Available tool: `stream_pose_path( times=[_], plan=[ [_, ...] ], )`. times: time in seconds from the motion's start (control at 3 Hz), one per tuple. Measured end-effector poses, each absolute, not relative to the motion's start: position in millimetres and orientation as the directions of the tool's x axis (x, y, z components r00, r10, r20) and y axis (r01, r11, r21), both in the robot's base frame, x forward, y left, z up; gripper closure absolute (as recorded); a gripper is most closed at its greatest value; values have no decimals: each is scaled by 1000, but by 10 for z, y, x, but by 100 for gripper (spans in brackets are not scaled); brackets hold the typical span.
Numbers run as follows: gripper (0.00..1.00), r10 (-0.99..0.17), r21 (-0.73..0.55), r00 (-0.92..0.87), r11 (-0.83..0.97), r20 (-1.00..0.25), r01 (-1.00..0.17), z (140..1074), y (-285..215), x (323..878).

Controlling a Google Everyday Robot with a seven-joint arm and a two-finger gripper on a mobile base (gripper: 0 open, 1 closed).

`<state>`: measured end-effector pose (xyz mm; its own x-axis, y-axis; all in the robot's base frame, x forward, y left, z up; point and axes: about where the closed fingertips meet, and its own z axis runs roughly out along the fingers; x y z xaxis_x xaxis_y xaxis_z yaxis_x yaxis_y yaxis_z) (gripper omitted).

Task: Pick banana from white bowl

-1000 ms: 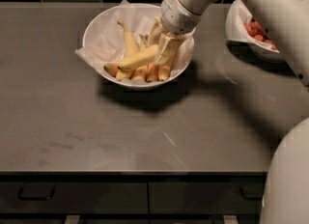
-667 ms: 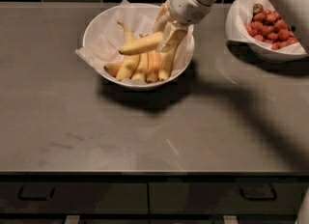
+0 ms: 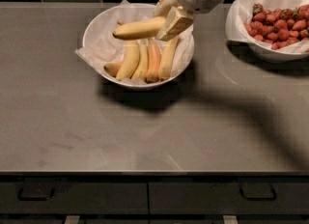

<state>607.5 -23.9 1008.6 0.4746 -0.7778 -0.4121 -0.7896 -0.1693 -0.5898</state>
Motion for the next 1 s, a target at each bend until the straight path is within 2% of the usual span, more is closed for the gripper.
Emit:
stream_pose_path(
  times=[0.67, 1.0],
  plan=[
    [100, -674, -611, 484, -61, -558, -789, 10132, -204, 5402],
    [100, -670, -607, 477, -48, -569, -793, 10141, -235, 5367]
  ],
)
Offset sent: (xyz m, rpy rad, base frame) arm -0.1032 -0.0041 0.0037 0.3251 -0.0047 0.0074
